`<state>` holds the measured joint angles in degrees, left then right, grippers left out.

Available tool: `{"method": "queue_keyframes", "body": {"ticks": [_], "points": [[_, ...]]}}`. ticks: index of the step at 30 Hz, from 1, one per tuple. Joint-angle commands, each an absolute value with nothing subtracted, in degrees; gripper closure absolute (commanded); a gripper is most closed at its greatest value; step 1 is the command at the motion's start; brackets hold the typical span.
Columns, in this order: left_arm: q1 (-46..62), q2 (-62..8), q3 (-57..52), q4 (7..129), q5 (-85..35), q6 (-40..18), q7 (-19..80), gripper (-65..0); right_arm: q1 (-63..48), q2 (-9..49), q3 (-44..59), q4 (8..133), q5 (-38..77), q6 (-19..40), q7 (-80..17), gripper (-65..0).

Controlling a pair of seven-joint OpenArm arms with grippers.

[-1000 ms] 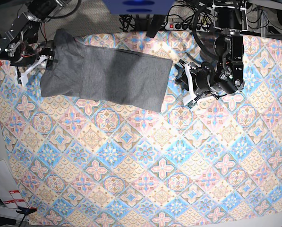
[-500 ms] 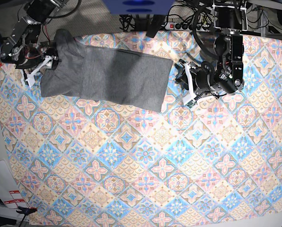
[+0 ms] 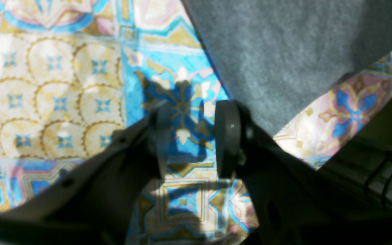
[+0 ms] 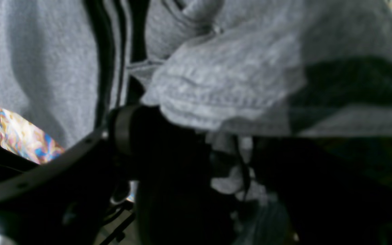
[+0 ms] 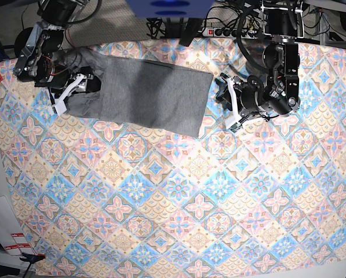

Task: Fold the T-shirt properly
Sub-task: 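Slide the bundle toward the left gripper with both grippers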

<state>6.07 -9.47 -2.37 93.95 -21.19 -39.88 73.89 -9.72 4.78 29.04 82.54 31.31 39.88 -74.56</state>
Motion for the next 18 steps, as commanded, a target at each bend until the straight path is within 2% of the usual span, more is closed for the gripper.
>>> {"method": "queue_keyframes", "body": {"ticks": [1,5,7,13,18], "points": [[5.49,-9.63,-2.15,94.81,-22.02,-40.0,73.1,-20.2,-9.98,4.88,29.05,82.86,30.46,40.0,-76.35,-35.2],[5.67,-8.66,1.19,94.73,-21.93,-40.0,73.19,-20.0,-9.98,5.05,29.14,82.86,30.46,40.0,-76.35,-10.4],[5.49,-8.22,4.53,94.73,-21.93,-40.0,73.1,-20.0,-9.98,5.23,29.14,82.86,30.37,40.0,-76.44,-3.3],[5.05,-5.14,8.57,93.05,-21.93,-40.0,72.92,-20.0,-9.54,6.55,30.73,82.95,28.7,40.0,-76.35,-2.8],[-0.48,-1.19,8.66,80.75,-22.02,-40.0,72.84,-19.9,-7.96,9.36,34.42,82.95,28.7,40.0,-76.44,-2.7]]}}
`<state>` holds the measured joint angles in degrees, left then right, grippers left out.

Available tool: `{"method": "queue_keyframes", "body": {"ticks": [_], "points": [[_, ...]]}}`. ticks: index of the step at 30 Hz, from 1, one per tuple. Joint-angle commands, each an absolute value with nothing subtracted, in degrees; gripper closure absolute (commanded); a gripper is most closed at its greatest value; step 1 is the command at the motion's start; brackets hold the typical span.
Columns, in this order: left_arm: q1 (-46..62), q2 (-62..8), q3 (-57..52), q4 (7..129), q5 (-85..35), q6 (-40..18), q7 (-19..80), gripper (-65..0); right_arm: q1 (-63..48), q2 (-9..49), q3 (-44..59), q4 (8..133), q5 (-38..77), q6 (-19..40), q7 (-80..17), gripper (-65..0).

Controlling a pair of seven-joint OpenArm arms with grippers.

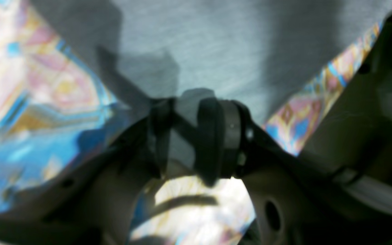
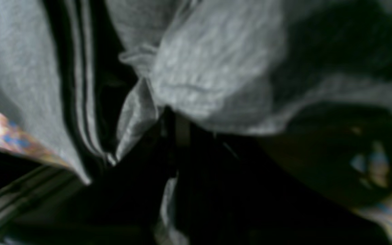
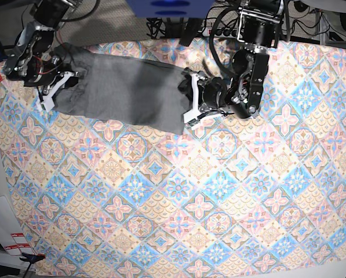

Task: Fold the T-shirt properly
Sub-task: 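Slide the bundle toward the left gripper with both grippers, then fold the bundle end over toward the left gripper with the right gripper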

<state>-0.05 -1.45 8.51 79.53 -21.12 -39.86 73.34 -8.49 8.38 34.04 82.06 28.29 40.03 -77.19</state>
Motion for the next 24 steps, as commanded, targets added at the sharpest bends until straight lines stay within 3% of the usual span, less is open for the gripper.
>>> {"method": "queue_keyframes", "body": {"ticks": [1,6,12,15,24], "points": [[-1.63,-0.48,8.66,78.29,-22.02,-40.0,72.4,-19.9,-7.69,10.24,34.42,82.95,28.79,40.0,-76.44,-2.7],[-3.74,3.74,8.66,74.68,-21.93,-40.0,68.7,-19.9,-5.41,12.0,37.32,84.0,28.7,40.0,-75.65,-2.7],[-5.93,7.69,8.66,74.59,-22.11,-40.0,69.32,-19.9,-4.97,13.23,38.81,93.76,28.79,40.0,-74.95,-2.7],[-6.2,7.16,8.22,74.95,-22.55,-40.0,72.4,-19.9,-5.05,13.67,37.05,97.63,28.88,40.0,-76.97,-2.8],[-5.76,-3.3,8.13,75.03,-22.73,-40.0,71.69,-19.9,-5.05,13.76,27.21,103.96,28.88,40.0,-78.2,-2.9]]}}
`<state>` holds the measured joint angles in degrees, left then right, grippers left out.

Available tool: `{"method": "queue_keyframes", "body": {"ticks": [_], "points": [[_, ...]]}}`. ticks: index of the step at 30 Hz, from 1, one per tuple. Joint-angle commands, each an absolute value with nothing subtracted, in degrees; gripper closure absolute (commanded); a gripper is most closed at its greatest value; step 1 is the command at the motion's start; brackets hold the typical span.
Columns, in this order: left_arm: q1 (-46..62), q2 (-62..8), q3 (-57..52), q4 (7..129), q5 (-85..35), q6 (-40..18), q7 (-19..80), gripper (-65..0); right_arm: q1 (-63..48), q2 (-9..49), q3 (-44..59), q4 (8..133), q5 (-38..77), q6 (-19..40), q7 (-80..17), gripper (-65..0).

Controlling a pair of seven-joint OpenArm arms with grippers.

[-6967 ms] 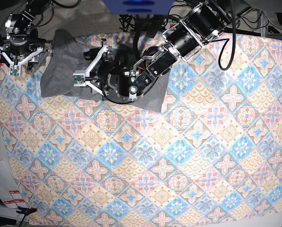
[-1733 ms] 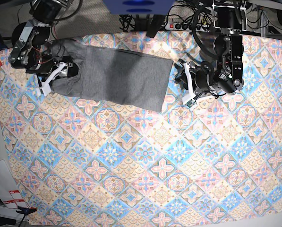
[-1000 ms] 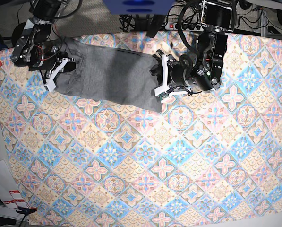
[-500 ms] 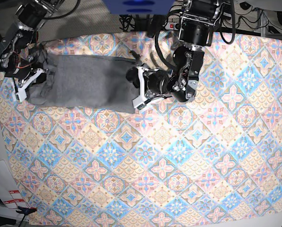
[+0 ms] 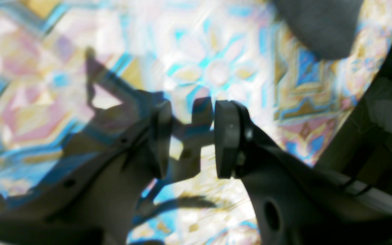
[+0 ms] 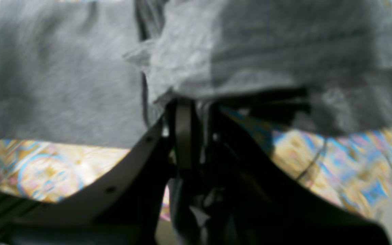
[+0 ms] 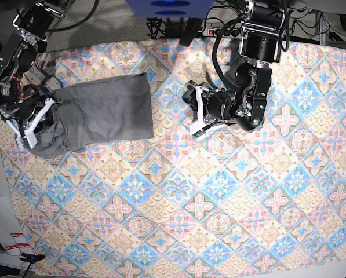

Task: Fold the T-shirt properly
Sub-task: 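Fold the bundle end over toward the left gripper with the right gripper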

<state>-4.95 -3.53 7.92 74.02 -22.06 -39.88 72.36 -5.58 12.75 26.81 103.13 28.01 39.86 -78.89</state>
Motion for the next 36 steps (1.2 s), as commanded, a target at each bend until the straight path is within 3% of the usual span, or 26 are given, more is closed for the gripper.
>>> {"method": "queue_keyframes", "body": {"ticks": [1,9,20,29,36], "points": [[-5.76,-4.18,8.04,75.03,-22.73,-40.0,71.69,-19.9,-4.97,13.76,25.45,104.04,28.88,40.0,-78.2,-2.9],[-4.97,-5.14,3.3,74.95,-22.55,-40.0,72.04,-20.0,-3.3,13.76,13.49,104.22,27.91,40.0,-78.11,-2.9],[-4.97,-8.57,3.03,74.95,-22.64,-40.0,72.13,-20.0,-2.24,13.32,-2.68,104.22,15.08,40.0,-78.2,-2.8],[-4.97,-9.27,2.86,74.95,-22.64,-40.0,71.96,-20.0,-0.22,13.23,-14.73,105.1,14.81,40.0,-77.93,-2.9],[-4.18,-11.12,-6.46,74.77,-22.37,-40.0,72.13,-20.5,1.36,13.32,-21.14,106.24,14.55,40.0,-78.11,-3.2]]}}
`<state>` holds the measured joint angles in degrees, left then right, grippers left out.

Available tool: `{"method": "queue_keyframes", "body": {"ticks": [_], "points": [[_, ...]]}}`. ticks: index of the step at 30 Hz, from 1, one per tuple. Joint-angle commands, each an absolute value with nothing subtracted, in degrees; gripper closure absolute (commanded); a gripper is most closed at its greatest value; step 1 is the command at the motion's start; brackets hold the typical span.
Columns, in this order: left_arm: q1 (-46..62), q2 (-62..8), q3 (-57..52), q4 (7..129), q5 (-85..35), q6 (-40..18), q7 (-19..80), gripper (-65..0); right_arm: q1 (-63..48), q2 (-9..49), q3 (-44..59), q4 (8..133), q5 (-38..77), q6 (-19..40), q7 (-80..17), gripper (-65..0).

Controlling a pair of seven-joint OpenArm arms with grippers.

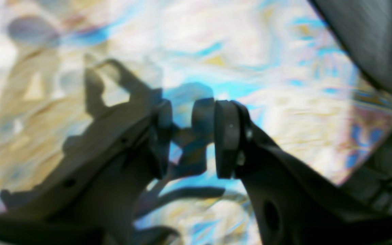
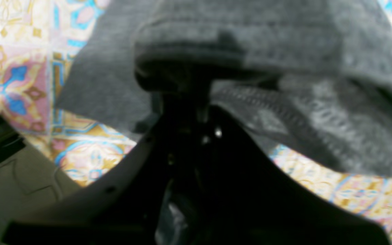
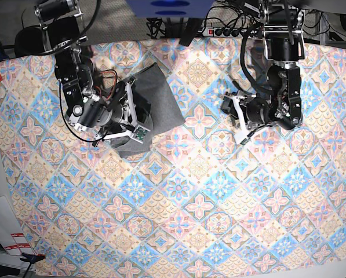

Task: Fold the T-shirt properly
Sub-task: 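Fold the bundle end over toward the left gripper with the right gripper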

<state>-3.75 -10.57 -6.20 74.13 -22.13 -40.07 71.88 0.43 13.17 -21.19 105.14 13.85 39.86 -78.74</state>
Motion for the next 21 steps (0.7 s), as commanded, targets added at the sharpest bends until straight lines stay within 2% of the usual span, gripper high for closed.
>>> {"method": "queue_keyframes", "body": {"ticks": [1,3,8,10,15,21], "points": [[-4.09,-11.65,-6.55,74.77,-22.55,-40.0,72.13,-20.5,1.36,13.32,-21.93,106.24,14.02,40.0,-78.11,-3.8],[-4.0,-12.79,-6.55,74.77,-22.2,-40.0,72.13,-20.5,1.36,13.32,-24.4,106.24,11.82,40.0,-78.11,-8.2],[-3.21,-13.23,-6.64,74.77,-22.11,-40.0,71.78,-20.6,1.36,13.32,-30.9,106.33,9.45,40.0,-78.02,-25.0],[-3.12,-13.23,-6.64,74.77,-22.11,-40.0,71.78,-20.6,1.36,13.32,-33.54,106.33,9.45,40.0,-77.76,-28.2],[-3.12,-12.97,-6.64,74.77,-22.2,-40.0,71.78,-20.6,2.24,13.32,-37.76,106.68,9.45,40.0,-77.67,-26.3],[-3.03,-12.97,-6.55,74.77,-22.2,-40.0,71.96,-20.2,2.24,13.32,-35.82,111.34,9.19,40.0,-77.93,-16.2]]}}
